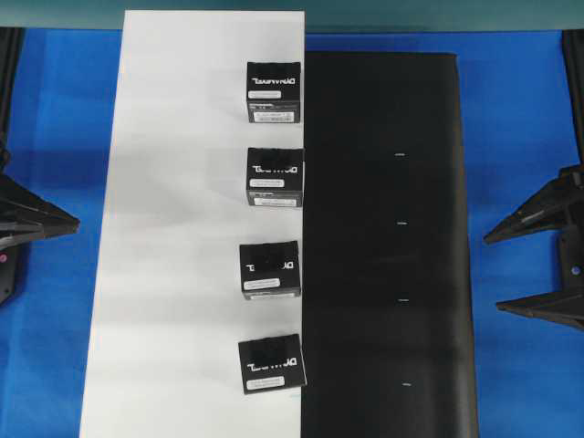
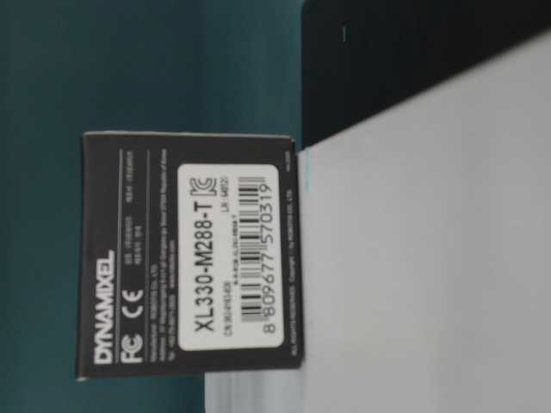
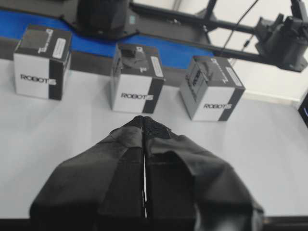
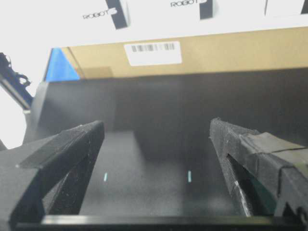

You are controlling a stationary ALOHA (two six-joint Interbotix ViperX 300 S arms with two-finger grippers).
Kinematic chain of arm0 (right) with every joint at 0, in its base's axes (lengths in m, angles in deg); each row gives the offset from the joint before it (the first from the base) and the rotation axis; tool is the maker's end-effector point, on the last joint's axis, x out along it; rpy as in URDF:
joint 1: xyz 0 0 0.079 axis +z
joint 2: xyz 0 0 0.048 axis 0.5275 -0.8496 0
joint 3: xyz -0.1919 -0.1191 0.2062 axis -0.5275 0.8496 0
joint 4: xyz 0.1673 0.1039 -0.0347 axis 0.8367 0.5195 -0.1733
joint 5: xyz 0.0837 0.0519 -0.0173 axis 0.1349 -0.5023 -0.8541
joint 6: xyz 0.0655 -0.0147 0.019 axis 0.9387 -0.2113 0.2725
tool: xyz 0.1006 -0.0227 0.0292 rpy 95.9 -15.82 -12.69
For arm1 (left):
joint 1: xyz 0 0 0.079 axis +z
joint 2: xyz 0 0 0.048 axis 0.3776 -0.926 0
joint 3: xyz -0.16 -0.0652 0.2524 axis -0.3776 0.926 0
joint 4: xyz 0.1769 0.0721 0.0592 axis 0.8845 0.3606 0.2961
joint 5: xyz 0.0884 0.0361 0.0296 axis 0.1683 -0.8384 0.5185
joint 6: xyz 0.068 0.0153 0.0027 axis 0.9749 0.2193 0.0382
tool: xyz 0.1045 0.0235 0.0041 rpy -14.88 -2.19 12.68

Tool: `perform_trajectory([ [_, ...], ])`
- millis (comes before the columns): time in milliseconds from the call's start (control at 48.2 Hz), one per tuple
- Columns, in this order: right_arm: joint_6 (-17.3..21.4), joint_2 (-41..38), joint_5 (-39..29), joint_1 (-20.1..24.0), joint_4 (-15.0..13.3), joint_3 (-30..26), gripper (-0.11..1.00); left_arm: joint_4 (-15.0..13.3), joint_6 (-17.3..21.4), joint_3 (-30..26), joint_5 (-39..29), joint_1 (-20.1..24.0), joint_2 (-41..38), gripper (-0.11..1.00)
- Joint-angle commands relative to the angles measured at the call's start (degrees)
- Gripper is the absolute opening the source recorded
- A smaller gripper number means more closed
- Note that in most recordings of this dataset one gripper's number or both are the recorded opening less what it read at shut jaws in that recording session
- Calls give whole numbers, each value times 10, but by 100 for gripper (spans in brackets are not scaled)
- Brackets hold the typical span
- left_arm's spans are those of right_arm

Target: Place the box from the black base onto the white base.

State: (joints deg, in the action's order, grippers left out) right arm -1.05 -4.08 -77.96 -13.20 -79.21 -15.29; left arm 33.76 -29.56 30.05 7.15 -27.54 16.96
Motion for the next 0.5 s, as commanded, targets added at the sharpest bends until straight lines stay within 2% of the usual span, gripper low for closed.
perform_trajectory([
  [0,0,1,2,1,-2,-2,98,1,-1,-7,3,-1,-3,-5],
  [477,2,2,2,0,-1,4,98,1,-1,-7,3,-1,-4,-5],
])
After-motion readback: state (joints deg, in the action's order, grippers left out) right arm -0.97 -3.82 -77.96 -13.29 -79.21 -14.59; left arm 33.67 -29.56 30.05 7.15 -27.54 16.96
